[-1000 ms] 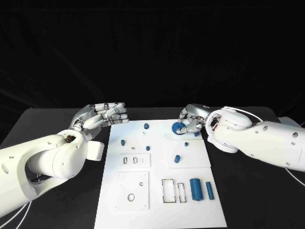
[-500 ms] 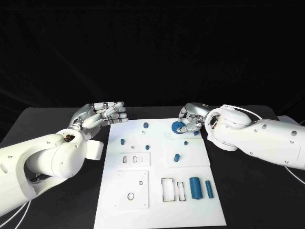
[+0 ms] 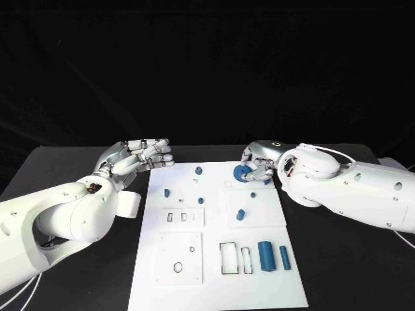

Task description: Assemble the parts on the task board

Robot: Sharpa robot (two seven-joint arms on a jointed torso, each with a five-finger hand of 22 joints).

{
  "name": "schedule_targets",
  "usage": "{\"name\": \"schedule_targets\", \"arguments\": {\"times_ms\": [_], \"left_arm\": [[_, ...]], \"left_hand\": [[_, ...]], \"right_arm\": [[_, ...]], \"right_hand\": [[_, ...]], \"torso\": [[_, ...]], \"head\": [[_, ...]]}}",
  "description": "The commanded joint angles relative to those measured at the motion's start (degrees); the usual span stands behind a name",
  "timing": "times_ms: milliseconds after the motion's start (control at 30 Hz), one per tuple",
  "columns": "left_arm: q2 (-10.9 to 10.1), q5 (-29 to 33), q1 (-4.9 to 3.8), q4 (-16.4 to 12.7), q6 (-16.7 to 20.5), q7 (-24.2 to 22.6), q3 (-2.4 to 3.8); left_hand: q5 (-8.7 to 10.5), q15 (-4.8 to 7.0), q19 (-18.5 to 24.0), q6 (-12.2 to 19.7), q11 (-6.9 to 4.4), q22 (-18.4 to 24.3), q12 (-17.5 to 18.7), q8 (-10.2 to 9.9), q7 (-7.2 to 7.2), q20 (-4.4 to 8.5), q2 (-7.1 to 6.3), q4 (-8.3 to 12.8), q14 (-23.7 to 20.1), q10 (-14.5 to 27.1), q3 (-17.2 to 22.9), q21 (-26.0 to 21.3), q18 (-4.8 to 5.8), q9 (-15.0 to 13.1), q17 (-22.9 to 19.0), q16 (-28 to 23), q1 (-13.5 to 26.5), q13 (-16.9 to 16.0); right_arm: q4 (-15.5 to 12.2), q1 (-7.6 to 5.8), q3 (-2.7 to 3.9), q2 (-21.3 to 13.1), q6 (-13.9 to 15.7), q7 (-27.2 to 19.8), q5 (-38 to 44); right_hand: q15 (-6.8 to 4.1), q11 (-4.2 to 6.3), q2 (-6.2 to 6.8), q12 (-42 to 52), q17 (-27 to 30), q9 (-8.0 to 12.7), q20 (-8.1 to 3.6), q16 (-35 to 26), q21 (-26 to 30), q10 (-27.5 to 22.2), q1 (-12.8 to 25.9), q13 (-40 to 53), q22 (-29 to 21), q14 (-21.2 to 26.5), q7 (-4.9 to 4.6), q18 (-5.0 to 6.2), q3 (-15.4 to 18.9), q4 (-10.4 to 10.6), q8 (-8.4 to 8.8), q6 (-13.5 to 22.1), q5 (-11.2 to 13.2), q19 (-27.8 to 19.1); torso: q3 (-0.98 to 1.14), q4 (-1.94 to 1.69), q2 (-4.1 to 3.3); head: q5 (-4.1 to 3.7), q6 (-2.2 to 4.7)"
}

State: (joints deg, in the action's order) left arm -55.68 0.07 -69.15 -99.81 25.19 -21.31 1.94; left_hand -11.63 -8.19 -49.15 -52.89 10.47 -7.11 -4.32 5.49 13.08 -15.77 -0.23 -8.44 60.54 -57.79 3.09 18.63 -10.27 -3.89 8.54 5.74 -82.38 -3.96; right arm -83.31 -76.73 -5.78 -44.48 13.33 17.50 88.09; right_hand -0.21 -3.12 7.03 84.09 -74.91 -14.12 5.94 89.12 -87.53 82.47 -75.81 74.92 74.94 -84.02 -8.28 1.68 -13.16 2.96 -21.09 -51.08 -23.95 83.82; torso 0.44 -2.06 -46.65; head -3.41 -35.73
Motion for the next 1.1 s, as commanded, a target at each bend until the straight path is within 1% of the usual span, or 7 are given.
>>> {"name": "schedule_targets", "arguments": {"times_ms": [33,233,333,467,600,933,1100], "left_arm": [[0.08,0.0,-0.07,-0.03,-1.19,-0.15,0.04],[0.31,0.0,-0.07,0.07,-1.28,0.26,0.04],[0.43,0.0,-0.07,0.14,-1.31,0.32,0.04],[0.49,0.0,-0.07,0.22,-1.17,0.34,0.04],[0.55,0.0,-0.07,0.33,-1.0,0.23,0.04],[0.67,0.02,-0.07,0.53,-0.77,0.07,0.04],[0.86,0.14,-0.07,0.8,-0.85,0.04,0.04]], "left_hand": [[-0.09,0.04,0.31,0.04,0.01,0.06,0.32,-0.36,0.15,0.04,0.62,0.32,-0.51,0.21,0.05,-0.22,-0.17,0.0,0.05,-0.24,-0.12,0.04],[-0.11,-0.01,0.42,0.21,0.09,0.13,0.46,-0.57,0.22,-0.02,0.65,0.65,-0.56,0.47,0.25,-0.25,-0.19,0.02,0.12,-0.48,-0.47,0.07],[-0.1,-0.04,0.45,0.28,0.12,0.14,0.51,-0.64,0.25,-0.03,0.66,0.71,-0.58,0.58,0.29,-0.26,-0.2,0.03,0.13,-0.55,-0.51,0.09],[-0.1,-0.08,0.53,0.36,0.17,0.19,0.56,-0.75,0.28,-0.06,0.57,0.99,-0.63,0.76,0.39,-0.29,-0.2,0.03,0.18,-0.71,-0.76,0.1],[-0.09,-0.1,0.58,0.35,0.18,0.21,0.56,-0.78,0.28,-0.08,0.49,1.13,-0.67,0.79,0.42,-0.3,-0.19,0.02,0.19,-0.79,-0.88,0.1],[-0.09,-0.12,0.64,0.32,0.18,0.23,0.53,-0.79,0.29,-0.1,0.48,1.19,-0.73,0.77,0.44,-0.33,-0.18,0.01,0.2,-0.87,-0.91,0.09],[-0.09,-0.12,0.64,0.32,0.18,0.23,0.53,-0.79,0.29,-0.1,0.48,1.19,-0.73,0.77,0.44,-0.33,-0.18,0.01,0.2,-0.87,-0.91,0.09]], "right_arm": [[-0.13,0.53,-0.37,0.15,0.11,0.62,3.42],[-1.99,0.51,-0.3,0.26,5.07,1.66,8.0],[-3.73,0.42,-0.2,0.29,7.4,2.12,10.46],[-6.2,0.3,-0.11,0.82,8.47,2.31,12.57],[-7.64,0.25,-0.08,2.19,8.72,2.31,13.93],[-6.55,0.39,-0.1,6.93,9.04,2.12,15.1],[-4.87,1.15,-0.15,9.47,8.9,1.52,15.15]], "right_hand": [[-0.61,0.07,0.54,0.33,-13.34,-0.07,-0.37,0.26,-0.24,0.66,0.75,7.43,11.87,-5.57,0.67,-0.79,-0.59,0.26,-0.37,-1.03,-0.16,3.67],[-0.84,0.37,1.26,0.55,-13.45,0.1,-0.59,0.29,-0.49,1.04,1.8,7.76,12.27,-5.6,1.0,-0.89,-1.74,0.95,-0.34,-1.78,-2.02,3.97],[-0.93,0.46,1.48,0.85,-13.58,0.18,-0.68,0.34,-0.7,1.44,1.78,8.17,12.58,-5.62,1.08,-0.97,-2.36,0.97,-0.26,-1.95,-2.65,4.21],[-0.98,0.51,1.59,1.03,-13.65,0.22,-0.73,0.36,-0.82,1.68,1.95,8.41,12.76,-5.64,1.14,-1.02,-2.73,1.1,-0.24,-2.15,-2.96,4.35],[-1.02,0.57,1.58,1.1,-13.64,0.24,-0.76,0.36,-0.84,1.79,2.0,8.52,12.79,-5.64,1.22,-1.03,-3.0,1.18,-0.24,-2.36,-2.89,4.37],[-1.08,0.62,1.78,1.1,-13.69,0.33,-0.82,0.37,-0.84,1.81,2.24,8.52,12.81,-5.65,1.27,-1.04,-3.37,1.34,-0.07,-2.53,-2.57,4.38],[-1.1,0.65,1.78,1.09,-13.67,0.35,-0.84,0.37,-0.81,1.81,2.23,8.52,12.78,-5.65,1.3,-1.02,-3.51,1.35,-0.03,-2.61,-2.49,4.35]], "torso": [[-0.01,-0.05,0.03],[-0.11,-0.05,0.08],[-0.08,-0.11,0.15],[-0.1,-0.1,0.11],[-0.13,-0.19,0.09],[-0.1,-0.15,-0.03],[-0.07,-0.07,0.0]], "head": [[-0.03,0.3],[-0.12,0.69],[-0.01,0.85],[-0.06,1.13],[0.0,1.2],[0.41,1.33],[0.62,1.31]]}}
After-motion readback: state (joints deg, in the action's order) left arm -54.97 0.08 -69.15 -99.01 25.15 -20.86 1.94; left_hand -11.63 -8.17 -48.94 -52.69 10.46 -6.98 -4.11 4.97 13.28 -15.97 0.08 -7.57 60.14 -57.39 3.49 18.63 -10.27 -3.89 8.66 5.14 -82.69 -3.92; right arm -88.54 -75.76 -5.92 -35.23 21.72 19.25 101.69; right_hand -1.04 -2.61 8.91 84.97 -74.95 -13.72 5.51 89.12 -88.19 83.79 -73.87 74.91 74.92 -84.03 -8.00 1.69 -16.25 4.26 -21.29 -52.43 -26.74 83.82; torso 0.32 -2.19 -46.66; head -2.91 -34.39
